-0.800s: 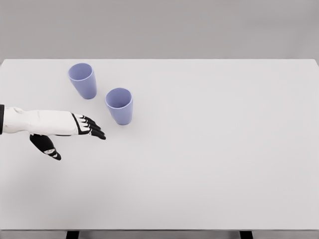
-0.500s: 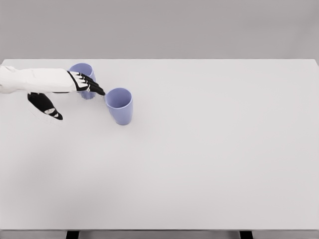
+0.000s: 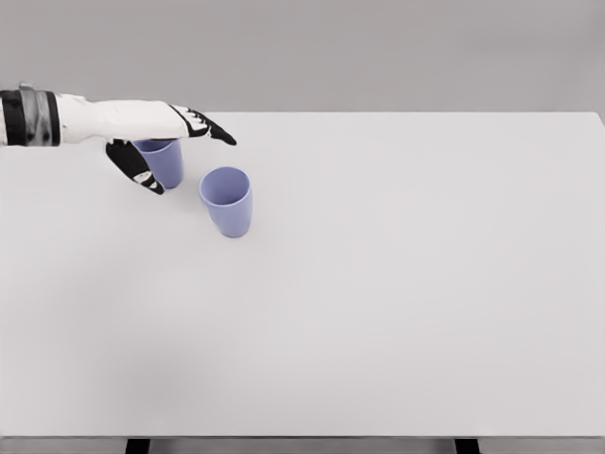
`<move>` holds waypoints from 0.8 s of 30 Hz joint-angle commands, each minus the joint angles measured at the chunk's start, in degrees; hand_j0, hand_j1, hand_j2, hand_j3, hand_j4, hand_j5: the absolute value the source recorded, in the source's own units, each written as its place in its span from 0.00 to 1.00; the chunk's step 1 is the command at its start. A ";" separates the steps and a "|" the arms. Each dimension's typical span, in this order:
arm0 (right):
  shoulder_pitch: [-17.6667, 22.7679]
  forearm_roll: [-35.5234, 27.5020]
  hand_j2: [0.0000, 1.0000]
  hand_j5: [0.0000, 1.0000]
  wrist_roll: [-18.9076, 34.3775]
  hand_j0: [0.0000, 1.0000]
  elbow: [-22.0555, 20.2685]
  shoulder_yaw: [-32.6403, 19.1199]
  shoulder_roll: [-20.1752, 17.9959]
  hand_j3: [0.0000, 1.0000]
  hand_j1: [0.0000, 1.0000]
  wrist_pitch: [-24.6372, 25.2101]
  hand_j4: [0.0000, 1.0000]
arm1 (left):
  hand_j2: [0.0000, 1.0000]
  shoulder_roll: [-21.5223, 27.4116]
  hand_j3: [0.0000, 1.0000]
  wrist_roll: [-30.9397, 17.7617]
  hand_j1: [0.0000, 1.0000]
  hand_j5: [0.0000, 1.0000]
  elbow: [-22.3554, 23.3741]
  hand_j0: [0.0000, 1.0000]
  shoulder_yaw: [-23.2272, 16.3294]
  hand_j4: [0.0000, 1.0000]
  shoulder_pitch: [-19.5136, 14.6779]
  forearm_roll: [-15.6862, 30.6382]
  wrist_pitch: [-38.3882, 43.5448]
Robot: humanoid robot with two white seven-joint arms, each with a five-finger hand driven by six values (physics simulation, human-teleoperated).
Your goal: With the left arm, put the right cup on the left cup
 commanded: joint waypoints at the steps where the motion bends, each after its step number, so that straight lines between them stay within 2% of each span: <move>1: 0.09 0.02 1.00 1.00 0.06 1.00 0.00 0.01 0.00 1.00 1.00 -0.01 1.00 | 1.00 -2.64 1.00 0.02 1.00 1.00 1.51 1.00 -0.45 1.00 0.09 0.06 0.15; 7: 0.00 0.02 1.00 1.00 -0.02 1.00 0.00 0.01 0.00 1.00 1.00 -0.01 1.00 | 1.00 -6.60 1.00 0.02 1.00 1.00 2.74 1.00 -0.54 1.00 1.76 -0.03 0.15; 20: 0.00 0.02 1.00 1.00 -0.02 1.00 0.00 0.01 0.00 1.00 1.00 -0.01 1.00 | 1.00 -6.43 1.00 0.02 1.00 1.00 3.89 1.00 -0.37 1.00 2.90 -0.38 0.15; 24: 0.00 0.02 1.00 1.00 0.06 1.00 0.00 0.01 0.00 1.00 1.00 -0.01 1.00 | 1.00 -7.04 1.00 0.02 1.00 1.00 7.49 1.00 -0.28 1.00 2.90 -1.87 0.15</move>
